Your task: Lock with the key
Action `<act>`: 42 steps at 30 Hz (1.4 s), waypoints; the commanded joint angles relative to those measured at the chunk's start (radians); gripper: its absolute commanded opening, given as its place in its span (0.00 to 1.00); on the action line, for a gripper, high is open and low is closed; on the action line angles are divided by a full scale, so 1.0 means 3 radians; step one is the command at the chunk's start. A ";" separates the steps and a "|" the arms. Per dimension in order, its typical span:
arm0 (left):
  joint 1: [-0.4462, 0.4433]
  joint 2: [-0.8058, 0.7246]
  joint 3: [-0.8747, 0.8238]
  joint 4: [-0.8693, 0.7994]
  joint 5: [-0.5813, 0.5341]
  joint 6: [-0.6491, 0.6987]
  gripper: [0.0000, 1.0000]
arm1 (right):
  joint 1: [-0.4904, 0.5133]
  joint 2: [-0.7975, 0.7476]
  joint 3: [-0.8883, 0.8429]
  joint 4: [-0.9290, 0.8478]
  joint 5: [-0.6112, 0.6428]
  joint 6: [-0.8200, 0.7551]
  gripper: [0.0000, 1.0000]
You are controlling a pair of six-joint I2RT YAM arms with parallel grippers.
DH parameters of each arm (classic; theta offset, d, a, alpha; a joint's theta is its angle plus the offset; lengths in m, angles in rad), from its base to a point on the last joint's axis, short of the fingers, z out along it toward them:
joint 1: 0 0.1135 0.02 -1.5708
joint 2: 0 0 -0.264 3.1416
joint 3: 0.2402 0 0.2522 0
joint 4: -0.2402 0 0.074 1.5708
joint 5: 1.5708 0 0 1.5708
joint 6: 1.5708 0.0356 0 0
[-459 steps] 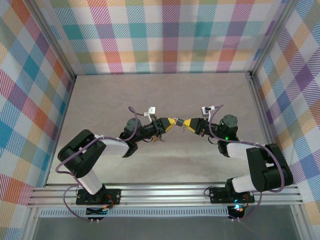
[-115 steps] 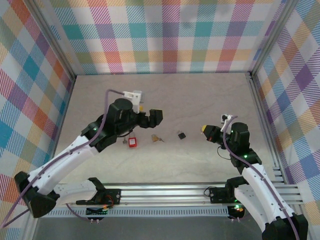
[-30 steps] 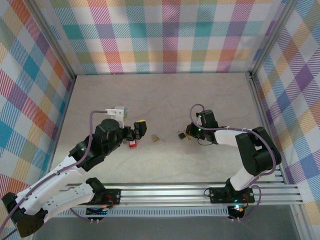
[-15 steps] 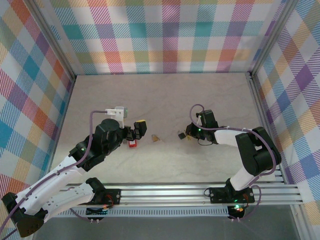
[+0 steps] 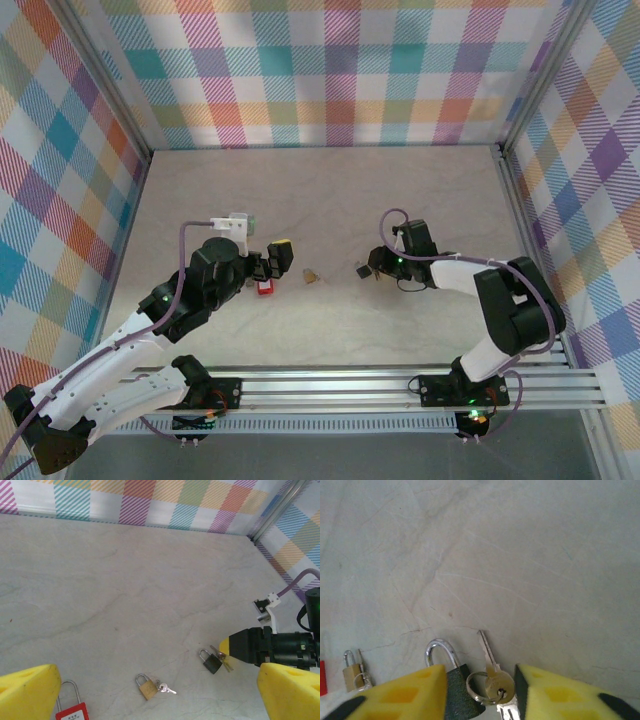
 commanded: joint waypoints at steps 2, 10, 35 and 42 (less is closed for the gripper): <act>-0.0034 -0.0073 -0.0009 0.0053 -0.0086 0.0020 1.00 | 0.0016 -0.0218 0.0089 -0.0160 0.0087 -0.0110 0.53; -0.0036 -0.0062 -0.0049 0.0087 -0.0055 -0.0002 1.00 | 0.0035 -0.0619 0.0237 -0.0459 0.0078 -0.0409 0.81; -0.0037 0.0210 0.0082 -0.0243 -0.0597 -0.0266 1.00 | 0.0188 -0.2311 0.0086 -0.0805 0.1662 -0.1066 0.99; -0.0032 0.0222 -0.0015 -0.0136 -0.0728 -0.0280 1.00 | 0.0185 -0.2386 -0.0220 -0.0579 0.2375 -0.1451 0.99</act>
